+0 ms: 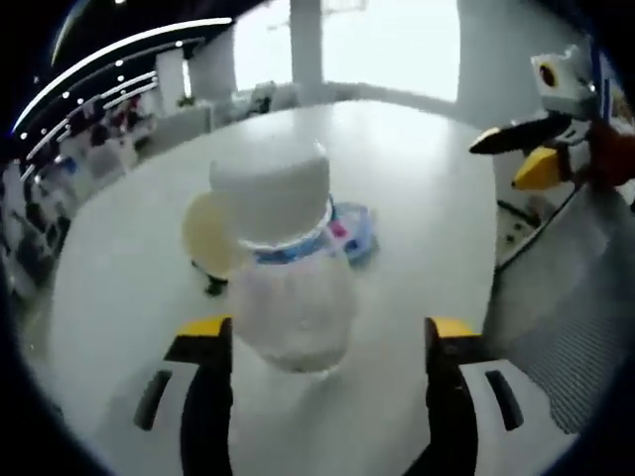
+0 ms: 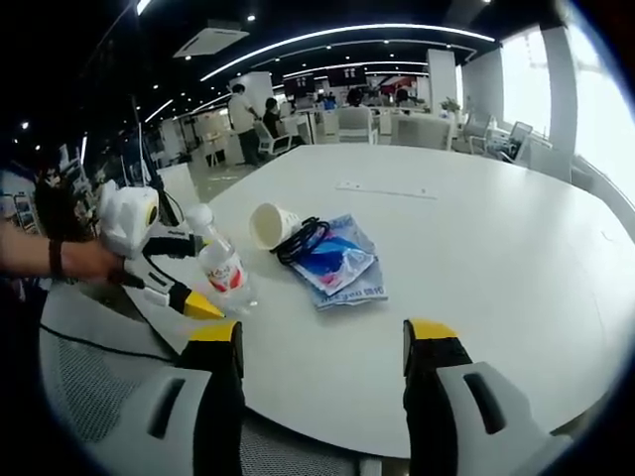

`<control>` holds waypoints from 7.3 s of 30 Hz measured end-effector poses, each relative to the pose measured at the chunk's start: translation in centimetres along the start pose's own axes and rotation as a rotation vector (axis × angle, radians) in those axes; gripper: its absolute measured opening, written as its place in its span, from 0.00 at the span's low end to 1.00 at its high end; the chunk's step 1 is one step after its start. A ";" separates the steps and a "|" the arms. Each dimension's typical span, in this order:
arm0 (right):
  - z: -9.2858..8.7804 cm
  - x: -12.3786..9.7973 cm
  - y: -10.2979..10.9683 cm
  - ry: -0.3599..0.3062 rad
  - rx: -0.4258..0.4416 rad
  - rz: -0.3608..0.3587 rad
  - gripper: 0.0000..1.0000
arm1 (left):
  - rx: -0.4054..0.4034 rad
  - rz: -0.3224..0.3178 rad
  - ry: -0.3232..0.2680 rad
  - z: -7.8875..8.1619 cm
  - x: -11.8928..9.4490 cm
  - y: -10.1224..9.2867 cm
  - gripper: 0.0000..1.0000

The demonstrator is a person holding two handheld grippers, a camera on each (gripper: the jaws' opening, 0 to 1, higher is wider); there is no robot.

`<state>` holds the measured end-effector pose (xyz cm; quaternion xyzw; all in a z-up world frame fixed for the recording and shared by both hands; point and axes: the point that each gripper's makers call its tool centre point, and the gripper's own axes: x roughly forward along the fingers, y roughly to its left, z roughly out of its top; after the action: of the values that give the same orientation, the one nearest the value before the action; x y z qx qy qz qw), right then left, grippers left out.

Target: Arrange the tabletop items into an orderly group along one side of the table until the central work area is clear of visible clutter.

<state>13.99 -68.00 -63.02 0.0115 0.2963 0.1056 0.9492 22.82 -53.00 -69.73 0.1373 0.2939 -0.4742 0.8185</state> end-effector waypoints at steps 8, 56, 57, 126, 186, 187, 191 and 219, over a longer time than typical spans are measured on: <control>0.4 -0.2 -0.2 -0.027 0.027 0.006 0.71 | -0.196 0.105 -0.025 0.6 0.1 0.7 0.84; -0.2 -1.1 0.8 0.008 0.057 0.103 0.85 | -0.316 0.400 -0.043 0.3 2.0 2.9 0.41; -0.2 -1.1 0.8 0.006 0.061 0.101 0.84 | -0.303 0.386 -0.042 0.3 2.0 2.9 0.41; 0.0 -1.2 1.8 0.002 0.034 0.142 0.75 | -0.468 0.534 -0.098 2.5 1.7 3.6 0.76; -0.8 -0.9 1.9 0.046 0.018 0.139 0.72 | -0.084 0.003 -0.127 1.6 1.2 2.6 0.46; -0.8 -0.9 1.9 0.046 0.018 0.138 0.72 | -0.084 0.013 -0.128 1.7 1.1 2.6 0.46; -0.8 -0.8 1.8 0.047 0.019 0.136 0.72 | -0.162 0.058 -0.176 2.4 0.7 2.9 0.50; -1.2 -0.8 2.7 0.062 -0.029 0.167 0.70 | -0.340 0.482 -0.280 2.1 1.4 5.8 0.43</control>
<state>12.16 -65.53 -63.30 0.0192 0.3219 0.1889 0.9276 29.05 -52.10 -69.24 -0.0025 0.2126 -0.2254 0.9508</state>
